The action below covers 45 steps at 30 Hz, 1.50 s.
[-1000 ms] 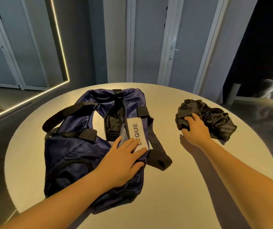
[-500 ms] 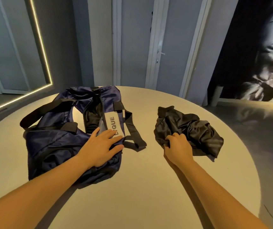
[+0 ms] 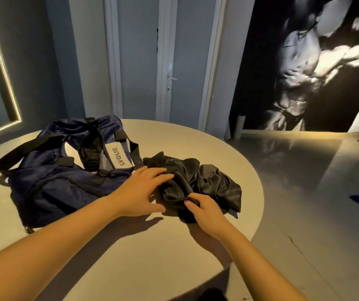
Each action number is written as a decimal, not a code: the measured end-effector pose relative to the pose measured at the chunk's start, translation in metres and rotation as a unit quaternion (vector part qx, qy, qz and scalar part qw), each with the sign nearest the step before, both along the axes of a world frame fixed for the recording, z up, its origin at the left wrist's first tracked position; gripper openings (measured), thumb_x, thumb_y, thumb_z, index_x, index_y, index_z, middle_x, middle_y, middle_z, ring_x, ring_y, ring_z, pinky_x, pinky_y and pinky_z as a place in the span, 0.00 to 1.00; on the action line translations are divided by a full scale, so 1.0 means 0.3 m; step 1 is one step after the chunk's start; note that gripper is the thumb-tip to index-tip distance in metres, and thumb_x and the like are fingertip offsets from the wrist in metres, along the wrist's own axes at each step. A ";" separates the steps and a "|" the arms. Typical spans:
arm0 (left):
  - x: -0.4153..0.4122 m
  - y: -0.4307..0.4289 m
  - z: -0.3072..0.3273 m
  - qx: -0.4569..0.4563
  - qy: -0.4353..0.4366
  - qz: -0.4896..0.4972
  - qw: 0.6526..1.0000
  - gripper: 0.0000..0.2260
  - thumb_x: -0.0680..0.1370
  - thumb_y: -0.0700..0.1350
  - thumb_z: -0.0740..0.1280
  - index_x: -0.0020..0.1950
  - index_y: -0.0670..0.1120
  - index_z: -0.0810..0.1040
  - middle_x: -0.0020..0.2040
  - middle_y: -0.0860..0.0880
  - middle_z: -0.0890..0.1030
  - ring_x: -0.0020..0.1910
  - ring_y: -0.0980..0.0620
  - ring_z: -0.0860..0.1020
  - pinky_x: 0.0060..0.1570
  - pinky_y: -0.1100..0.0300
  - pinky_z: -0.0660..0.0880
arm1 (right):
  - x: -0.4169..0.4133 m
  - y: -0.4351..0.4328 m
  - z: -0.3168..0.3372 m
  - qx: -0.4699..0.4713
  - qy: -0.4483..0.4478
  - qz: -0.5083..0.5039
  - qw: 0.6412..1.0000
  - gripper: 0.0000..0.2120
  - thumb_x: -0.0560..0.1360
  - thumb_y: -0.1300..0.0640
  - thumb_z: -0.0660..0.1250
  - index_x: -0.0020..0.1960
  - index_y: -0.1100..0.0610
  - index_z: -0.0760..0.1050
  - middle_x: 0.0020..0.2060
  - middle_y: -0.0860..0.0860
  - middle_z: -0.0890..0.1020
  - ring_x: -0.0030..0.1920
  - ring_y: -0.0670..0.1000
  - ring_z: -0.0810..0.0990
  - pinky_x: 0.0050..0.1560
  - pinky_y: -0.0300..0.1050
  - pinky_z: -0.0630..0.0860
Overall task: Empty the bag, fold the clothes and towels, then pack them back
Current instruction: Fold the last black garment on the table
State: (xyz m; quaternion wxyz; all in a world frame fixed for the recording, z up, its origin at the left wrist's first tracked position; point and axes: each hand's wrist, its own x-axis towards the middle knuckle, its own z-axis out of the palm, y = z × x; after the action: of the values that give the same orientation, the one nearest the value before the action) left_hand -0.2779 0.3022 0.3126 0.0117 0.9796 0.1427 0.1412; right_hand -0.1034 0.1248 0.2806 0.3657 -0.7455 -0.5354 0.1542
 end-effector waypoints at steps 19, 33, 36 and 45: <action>0.045 -0.442 0.436 -0.299 -0.333 0.049 0.893 0.16 0.83 0.50 0.67 0.44 0.38 0.79 0.37 0.43 0.77 0.36 0.50 0.73 0.38 0.57 0.68 | -0.046 -0.211 0.543 0.217 0.176 -0.176 0.944 0.11 0.79 0.58 0.66 0.48 0.69 0.76 0.46 0.67 0.82 0.42 0.56 0.80 0.49 0.65 0.83; -0.070 -0.432 0.640 -0.473 -0.301 0.075 0.824 0.16 0.77 0.55 0.74 0.43 0.41 0.84 0.38 0.46 0.84 0.38 0.48 0.81 0.43 0.57 0.74 | -0.090 -0.286 0.683 0.136 0.091 0.037 0.986 0.07 0.78 0.56 0.72 0.54 0.56 0.83 0.47 0.53 0.87 0.50 0.55 0.86 0.54 0.51 0.81; -0.123 -0.427 0.688 -0.460 -0.266 0.046 0.846 0.21 0.75 0.58 0.76 0.48 0.39 0.84 0.40 0.44 0.84 0.39 0.49 0.82 0.41 0.58 0.75 | -0.060 -0.301 0.746 0.130 0.069 0.054 0.988 0.07 0.78 0.55 0.72 0.53 0.56 0.85 0.46 0.53 0.87 0.50 0.55 0.86 0.55 0.51 0.81; -0.172 -0.382 0.806 -0.327 -0.421 0.041 0.845 0.13 0.77 0.52 0.75 0.45 0.42 0.84 0.40 0.42 0.83 0.38 0.54 0.79 0.43 0.59 0.75 | -0.043 -0.333 0.922 0.083 0.152 0.191 0.966 0.16 0.76 0.53 0.71 0.58 0.63 0.80 0.51 0.59 0.82 0.53 0.57 0.82 0.58 0.51 0.78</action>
State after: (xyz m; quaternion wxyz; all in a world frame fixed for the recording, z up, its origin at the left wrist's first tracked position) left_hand -0.3293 0.1877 0.5543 0.3849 0.7587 0.2018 0.4853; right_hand -0.1162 0.0247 0.5572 0.4673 -0.5642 -0.6167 0.2881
